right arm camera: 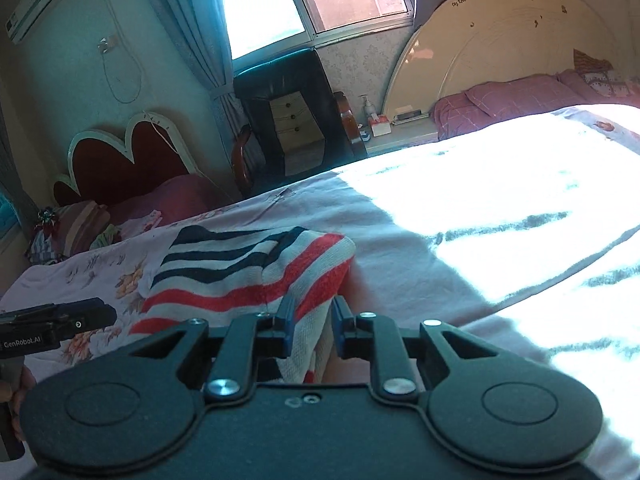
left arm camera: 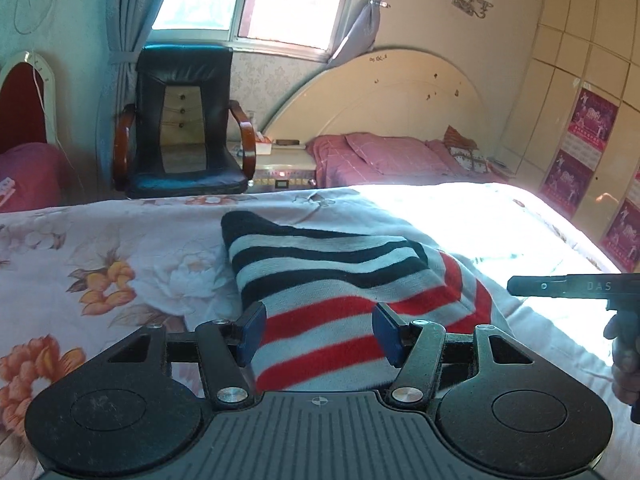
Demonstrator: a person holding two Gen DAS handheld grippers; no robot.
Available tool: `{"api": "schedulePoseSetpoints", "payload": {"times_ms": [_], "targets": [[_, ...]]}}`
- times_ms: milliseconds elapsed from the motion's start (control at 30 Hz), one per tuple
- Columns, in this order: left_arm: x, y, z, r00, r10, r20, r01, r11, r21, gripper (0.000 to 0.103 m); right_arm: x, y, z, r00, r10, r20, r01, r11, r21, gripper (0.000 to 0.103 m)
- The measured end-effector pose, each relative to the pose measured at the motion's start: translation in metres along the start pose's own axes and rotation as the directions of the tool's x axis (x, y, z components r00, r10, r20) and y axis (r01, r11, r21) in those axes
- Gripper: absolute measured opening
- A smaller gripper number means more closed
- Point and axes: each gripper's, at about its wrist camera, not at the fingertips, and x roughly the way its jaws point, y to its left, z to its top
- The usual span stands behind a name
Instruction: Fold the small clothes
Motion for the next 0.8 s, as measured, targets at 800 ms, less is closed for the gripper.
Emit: {"api": "schedulePoseSetpoints", "payload": {"times_ms": [800], "targets": [[0.049, -0.007, 0.005, 0.990, 0.137, -0.021, -0.134, 0.986, 0.099, 0.074, 0.087, -0.023, 0.017, 0.995, 0.086, -0.048, -0.087, 0.996, -0.008, 0.021]]}}
